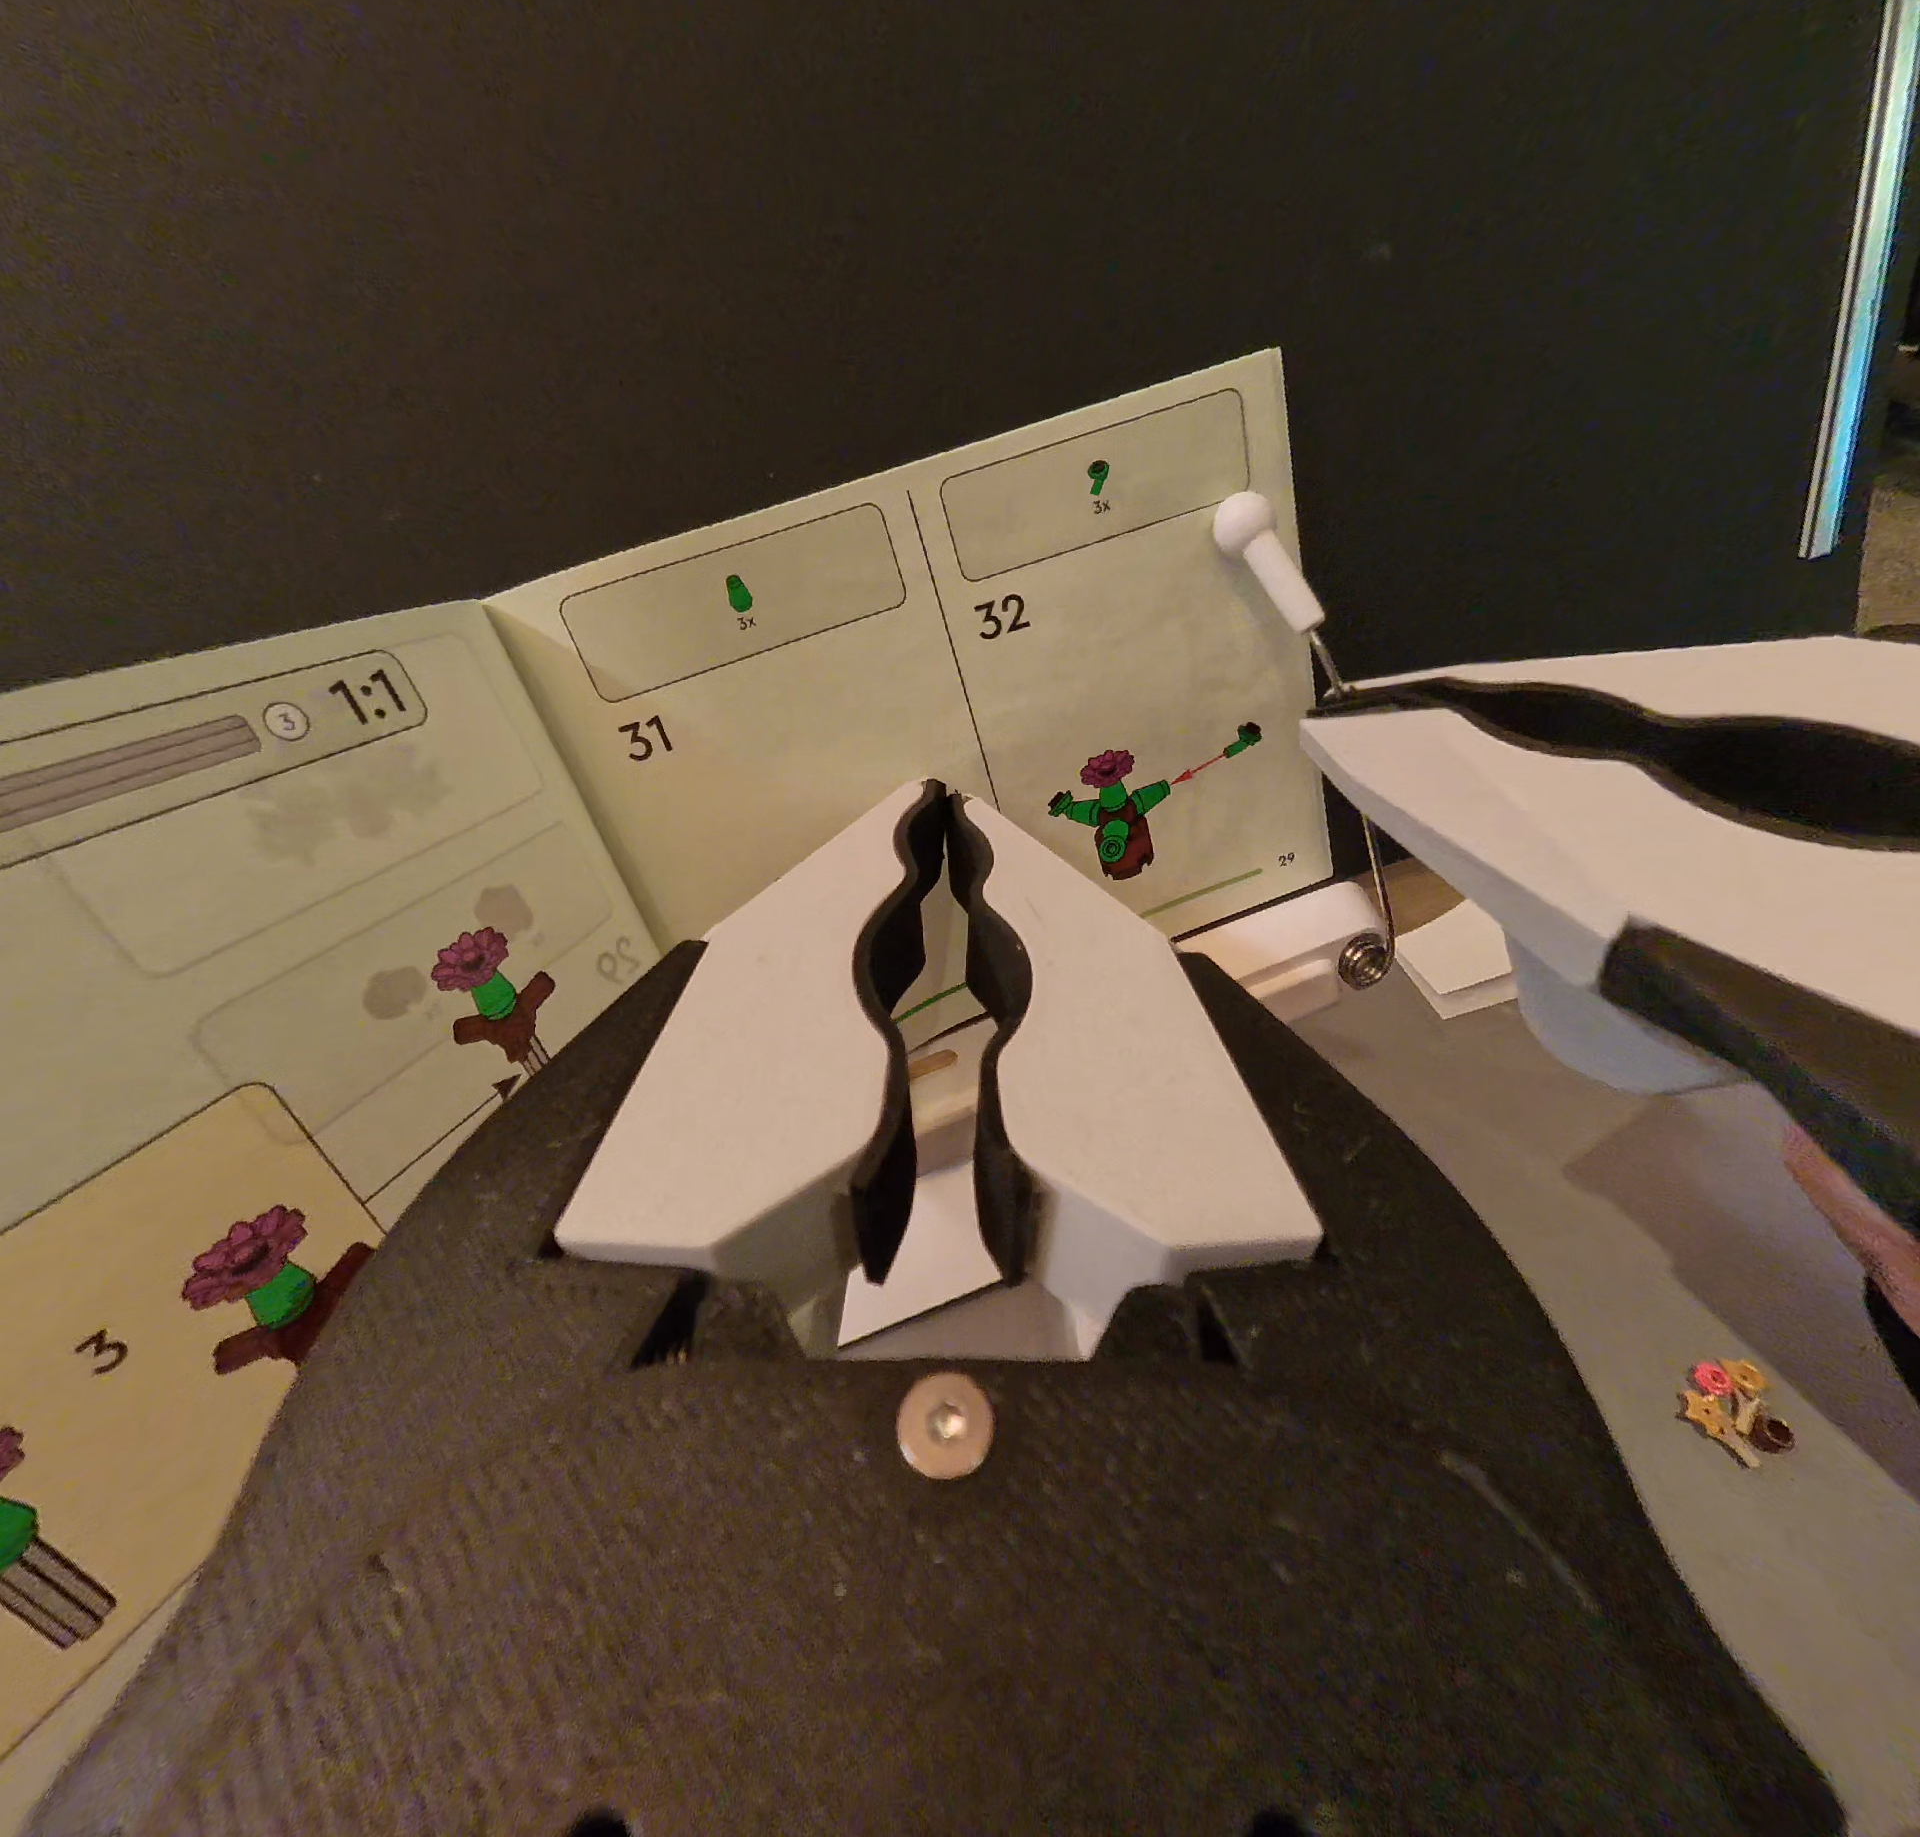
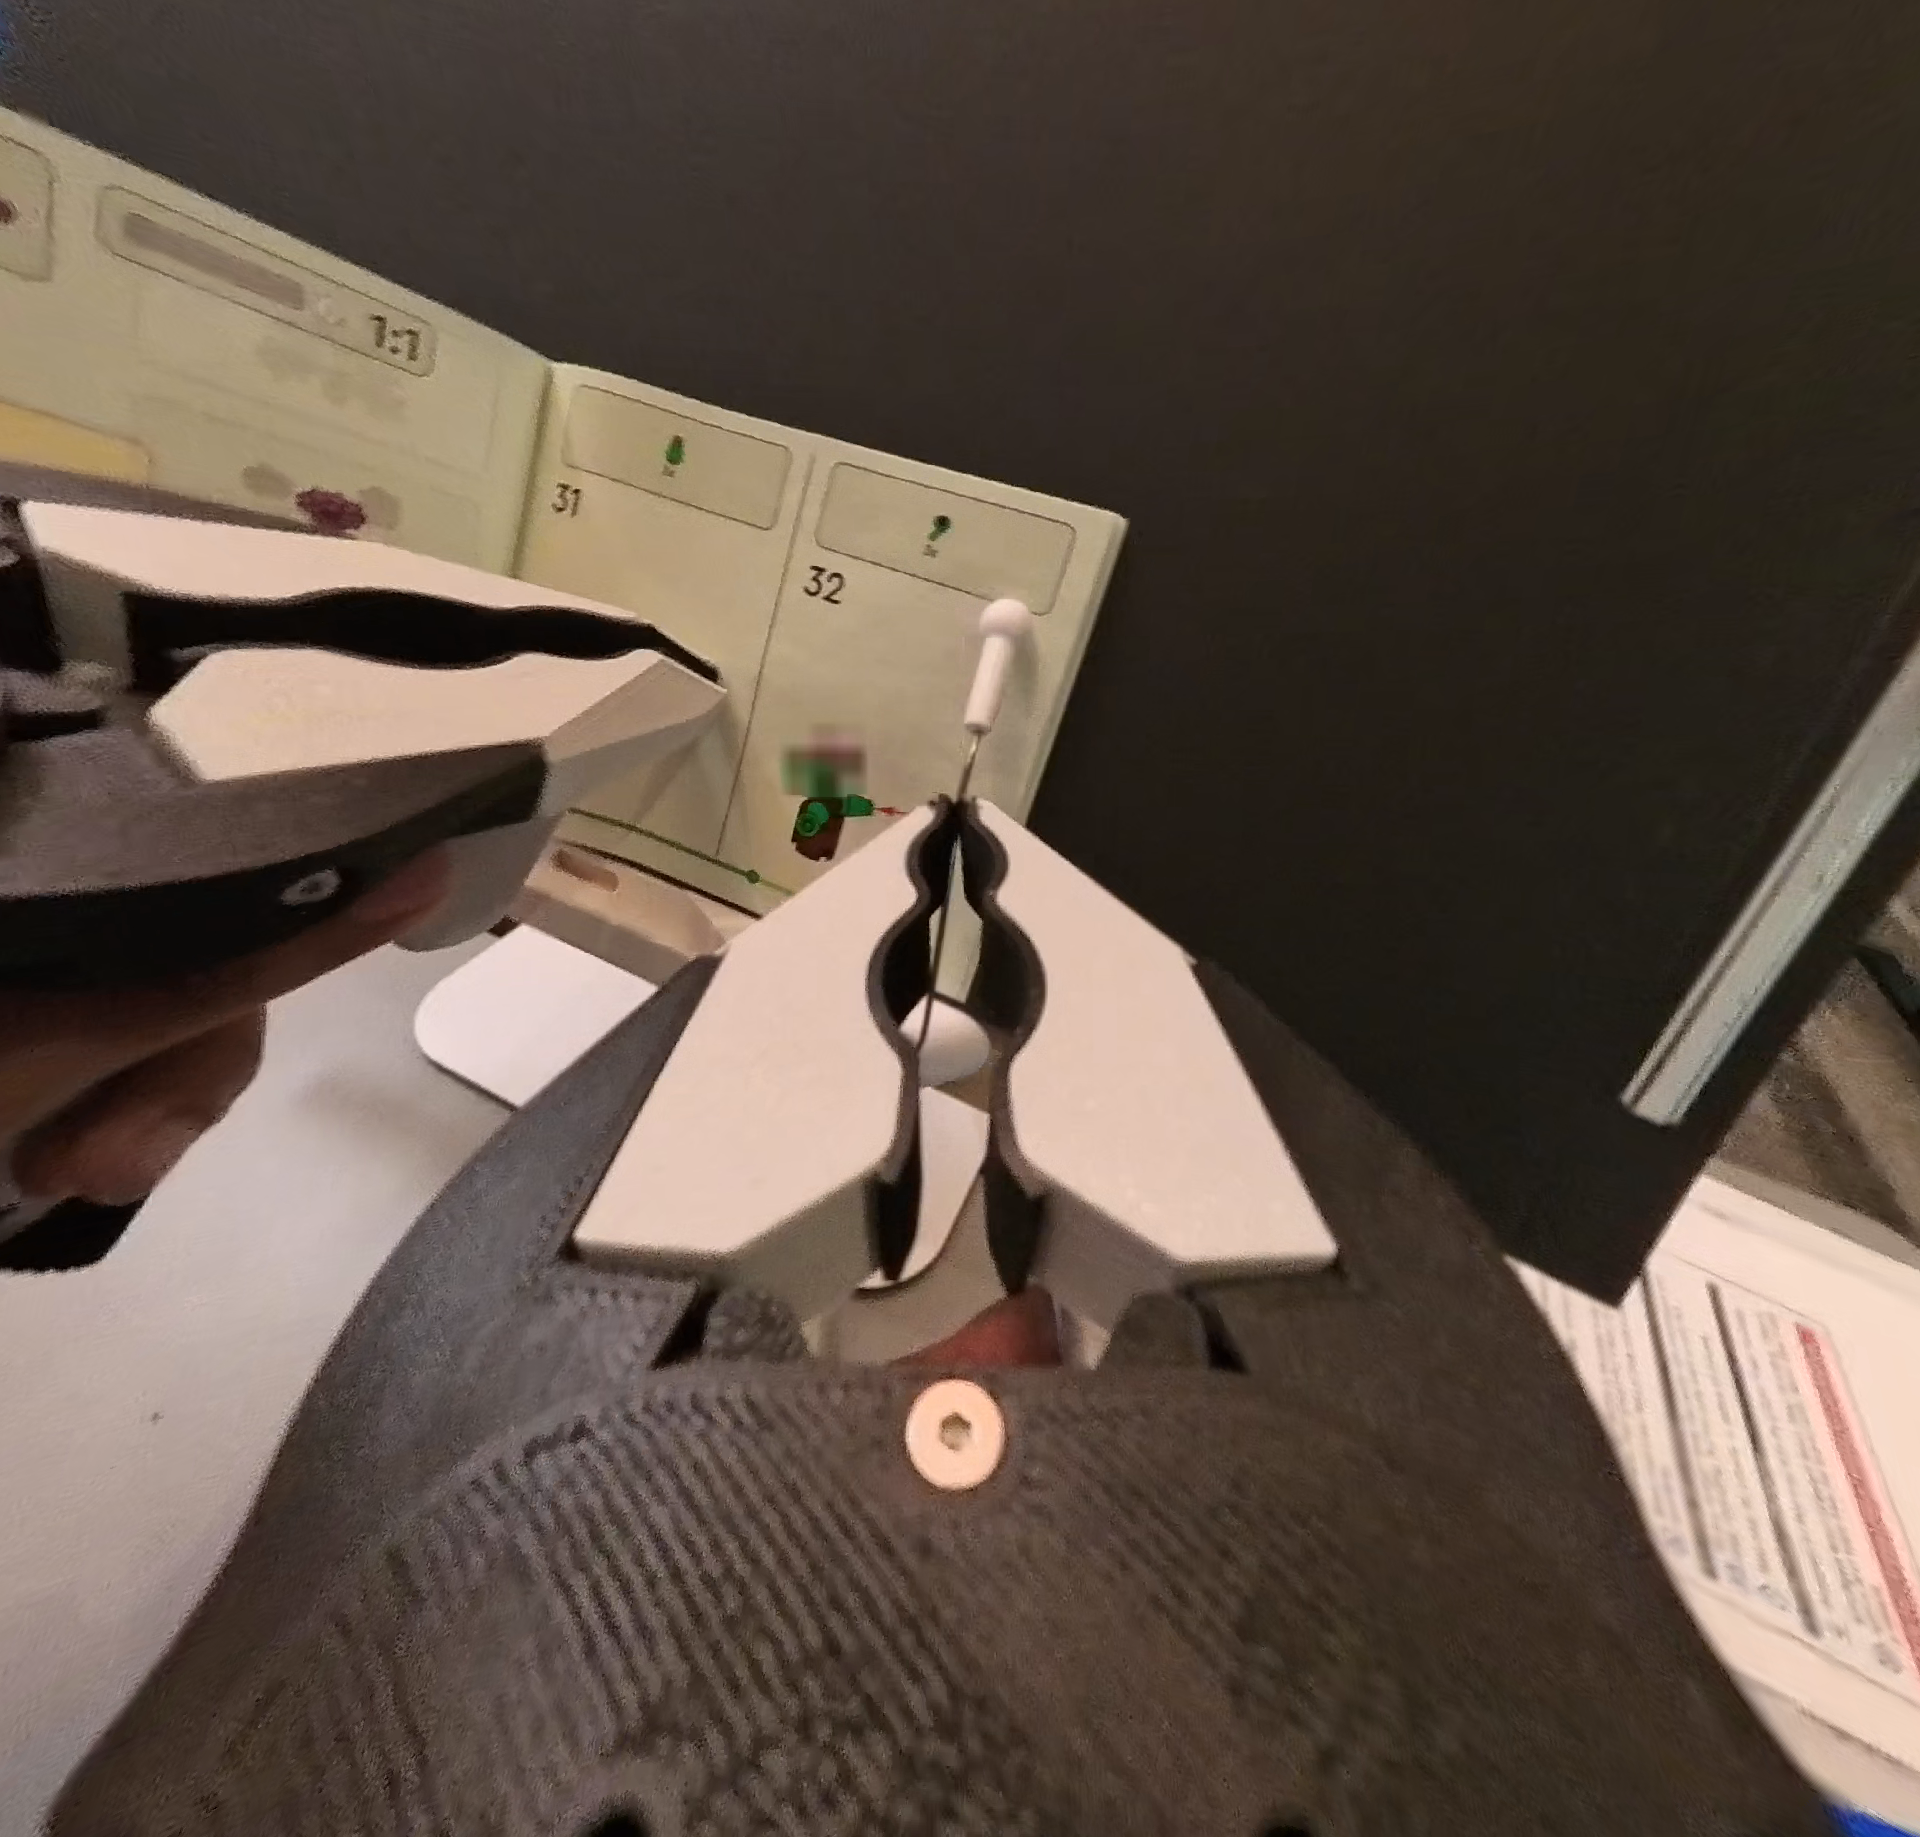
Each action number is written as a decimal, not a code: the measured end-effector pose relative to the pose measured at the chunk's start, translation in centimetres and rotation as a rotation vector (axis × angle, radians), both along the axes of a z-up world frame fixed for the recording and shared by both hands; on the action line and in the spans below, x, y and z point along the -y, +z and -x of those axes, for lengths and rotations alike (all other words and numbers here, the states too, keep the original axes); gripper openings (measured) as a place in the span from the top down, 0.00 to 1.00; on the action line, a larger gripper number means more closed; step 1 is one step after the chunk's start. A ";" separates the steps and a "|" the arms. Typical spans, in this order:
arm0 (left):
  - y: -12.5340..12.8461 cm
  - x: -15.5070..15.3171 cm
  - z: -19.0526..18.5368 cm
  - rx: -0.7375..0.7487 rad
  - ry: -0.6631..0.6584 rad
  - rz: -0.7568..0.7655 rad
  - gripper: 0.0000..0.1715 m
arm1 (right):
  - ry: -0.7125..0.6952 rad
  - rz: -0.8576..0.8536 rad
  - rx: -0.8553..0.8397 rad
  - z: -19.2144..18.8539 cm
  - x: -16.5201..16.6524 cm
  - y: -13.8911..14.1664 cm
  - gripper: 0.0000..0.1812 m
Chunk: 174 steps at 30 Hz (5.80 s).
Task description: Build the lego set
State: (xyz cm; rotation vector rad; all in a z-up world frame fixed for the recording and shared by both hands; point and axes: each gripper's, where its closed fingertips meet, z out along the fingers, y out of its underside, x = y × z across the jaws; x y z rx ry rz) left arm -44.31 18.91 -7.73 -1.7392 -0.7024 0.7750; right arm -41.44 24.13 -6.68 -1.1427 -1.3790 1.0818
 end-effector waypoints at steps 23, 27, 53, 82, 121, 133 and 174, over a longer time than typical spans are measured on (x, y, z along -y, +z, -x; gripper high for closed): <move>4.2 15.6 -1.5 0.229 -0.017 -0.187 0.49 | 0.552 -0.424 0.018 -0.7 14.6 11.6 0.59; 2.7 15.9 -0.9 0.306 -0.058 -0.243 0.49 | 0.855 -0.608 0.228 1.0 19.0 9.6 0.54; 3.4 13.0 -0.3 0.321 -0.379 -0.540 0.97 | 1.184 -0.654 0.767 2.0 18.0 3.7 0.84; 1.2 14.4 3.5 0.224 -0.121 -0.385 0.98 | 0.800 -0.687 0.266 7.7 17.6 4.6 1.00; 0.5 15.3 3.8 0.352 -0.108 -0.493 0.99 | 0.602 -0.880 0.163 6.4 17.2 0.0 0.97; -0.3 16.5 3.5 0.426 -0.105 -0.498 0.99 | 0.576 -0.840 0.170 6.7 16.9 -0.2 0.98; 13.8 17.9 -19.4 0.082 -0.496 -0.544 0.94 | 0.645 0.085 0.151 -27.3 25.2 0.7 0.72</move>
